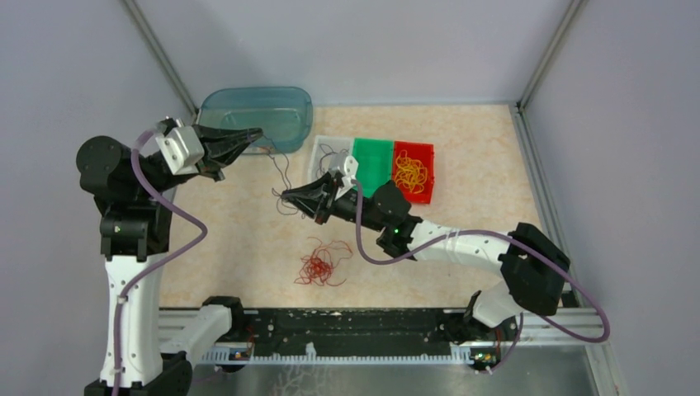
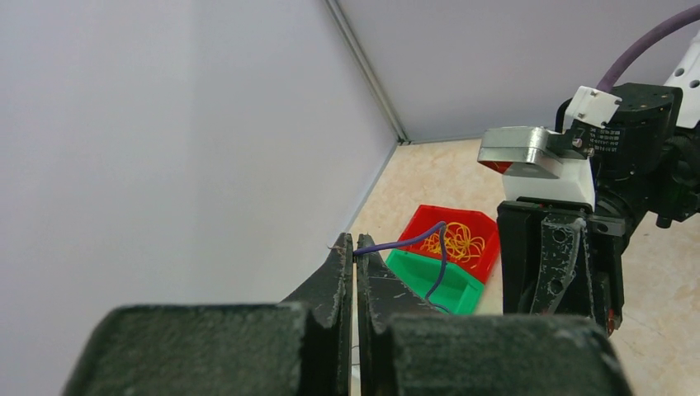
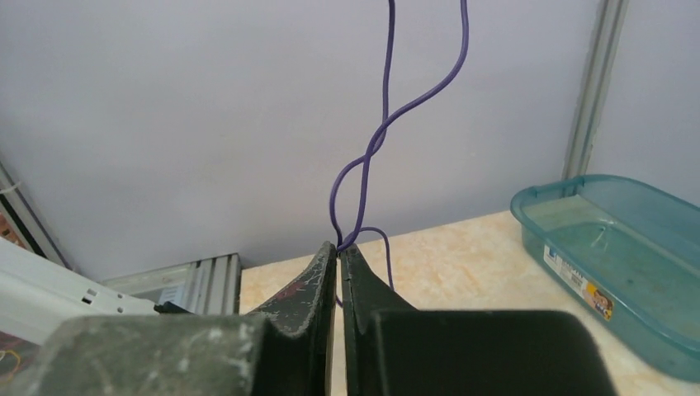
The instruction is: Untangle the cables
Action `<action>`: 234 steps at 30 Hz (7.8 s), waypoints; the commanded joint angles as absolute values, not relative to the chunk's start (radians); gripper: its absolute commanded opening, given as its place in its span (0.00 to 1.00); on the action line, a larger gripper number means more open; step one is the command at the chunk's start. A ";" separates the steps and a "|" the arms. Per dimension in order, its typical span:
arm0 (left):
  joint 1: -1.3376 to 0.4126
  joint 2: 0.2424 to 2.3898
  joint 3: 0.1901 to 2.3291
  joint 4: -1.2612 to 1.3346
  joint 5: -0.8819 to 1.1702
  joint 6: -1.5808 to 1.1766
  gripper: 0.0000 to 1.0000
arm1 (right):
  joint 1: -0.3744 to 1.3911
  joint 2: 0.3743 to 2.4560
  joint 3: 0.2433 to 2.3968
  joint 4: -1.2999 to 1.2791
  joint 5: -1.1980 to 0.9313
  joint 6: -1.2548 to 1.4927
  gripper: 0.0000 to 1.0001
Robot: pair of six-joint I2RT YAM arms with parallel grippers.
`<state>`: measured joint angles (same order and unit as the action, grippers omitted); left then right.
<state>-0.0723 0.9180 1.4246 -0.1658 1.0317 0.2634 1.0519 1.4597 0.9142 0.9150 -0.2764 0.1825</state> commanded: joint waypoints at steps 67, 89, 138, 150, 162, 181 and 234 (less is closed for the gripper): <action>-0.075 1.170 1.297 -0.515 0.760 0.356 0.95 | 0.736 1.773 1.343 0.346 0.171 0.168 0.00; -0.076 1.144 1.284 -0.450 0.815 0.261 0.93 | 0.600 1.713 1.562 -0.363 -0.332 0.572 0.00; -0.074 1.102 1.230 -0.474 0.789 0.272 0.99 | 0.660 2.126 1.616 0.243 0.071 0.362 0.00; -0.074 1.102 1.239 -0.478 0.770 0.278 0.99 | 0.708 2.234 1.694 0.087 0.220 0.212 0.00; -0.048 1.076 1.265 -0.445 0.712 0.245 0.99 | 0.754 2.309 1.810 -0.027 0.337 0.166 0.14; 0.113 1.104 1.343 -0.443 0.879 0.177 0.99 | 0.796 2.061 1.787 0.015 0.383 0.102 0.47; 0.113 1.099 1.317 -0.545 0.887 0.261 0.99 | 0.831 2.040 1.561 -0.122 -0.063 -0.340 0.37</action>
